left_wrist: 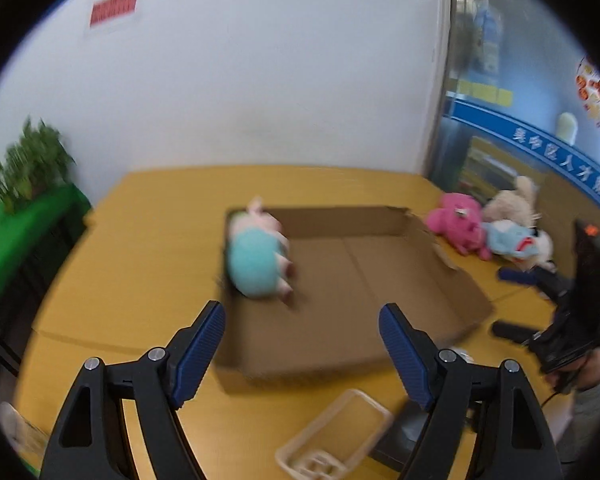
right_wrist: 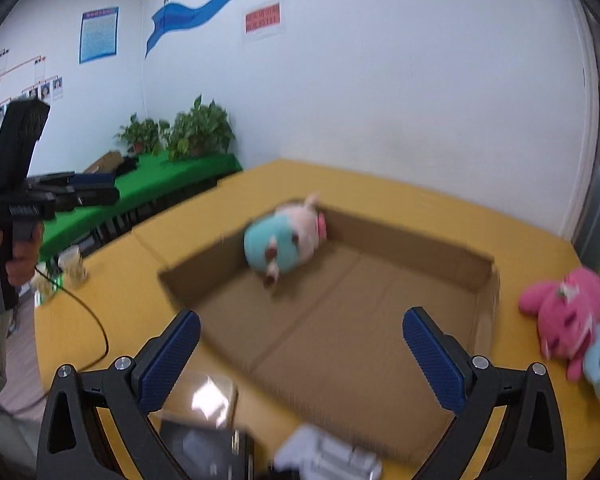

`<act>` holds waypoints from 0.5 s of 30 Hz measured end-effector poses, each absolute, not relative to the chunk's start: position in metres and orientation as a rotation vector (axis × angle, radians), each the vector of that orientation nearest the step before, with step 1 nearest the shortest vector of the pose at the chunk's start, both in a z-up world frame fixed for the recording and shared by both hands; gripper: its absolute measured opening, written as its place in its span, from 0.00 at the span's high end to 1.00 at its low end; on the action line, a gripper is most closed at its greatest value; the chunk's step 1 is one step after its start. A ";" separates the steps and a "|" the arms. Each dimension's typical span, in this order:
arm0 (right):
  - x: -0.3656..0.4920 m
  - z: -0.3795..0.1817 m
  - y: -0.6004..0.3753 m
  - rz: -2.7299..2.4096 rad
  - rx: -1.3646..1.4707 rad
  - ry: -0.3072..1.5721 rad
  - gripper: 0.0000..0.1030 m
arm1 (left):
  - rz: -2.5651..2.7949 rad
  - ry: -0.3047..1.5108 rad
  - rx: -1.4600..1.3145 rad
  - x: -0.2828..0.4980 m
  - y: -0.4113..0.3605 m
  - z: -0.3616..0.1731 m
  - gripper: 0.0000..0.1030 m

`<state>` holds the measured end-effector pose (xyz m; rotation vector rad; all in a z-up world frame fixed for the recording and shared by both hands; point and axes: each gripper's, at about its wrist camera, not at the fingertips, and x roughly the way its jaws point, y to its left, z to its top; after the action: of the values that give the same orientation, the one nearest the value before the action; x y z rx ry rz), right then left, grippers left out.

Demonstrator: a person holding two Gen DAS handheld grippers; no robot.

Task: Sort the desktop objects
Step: 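Grasp the black charger box with the left gripper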

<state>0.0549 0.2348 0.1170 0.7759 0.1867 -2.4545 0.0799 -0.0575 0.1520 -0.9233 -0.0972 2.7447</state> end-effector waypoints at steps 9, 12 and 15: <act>0.128 0.026 0.248 -2.183 0.981 0.216 0.00 | 2.486 -0.242 -1.267 0.099 -0.013 0.049 0.23; 0.142 0.009 0.229 -2.101 1.011 0.285 0.00 | 2.404 -0.340 -1.317 0.100 -0.007 0.030 0.23; 0.146 0.001 0.214 -2.103 0.989 0.343 0.00 | 2.313 -0.430 -1.391 0.096 -0.004 0.010 0.23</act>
<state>0.1457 0.2138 0.0010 0.9888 0.3432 -2.1030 0.0963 -0.0044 0.0098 -1.3911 -0.4304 2.3130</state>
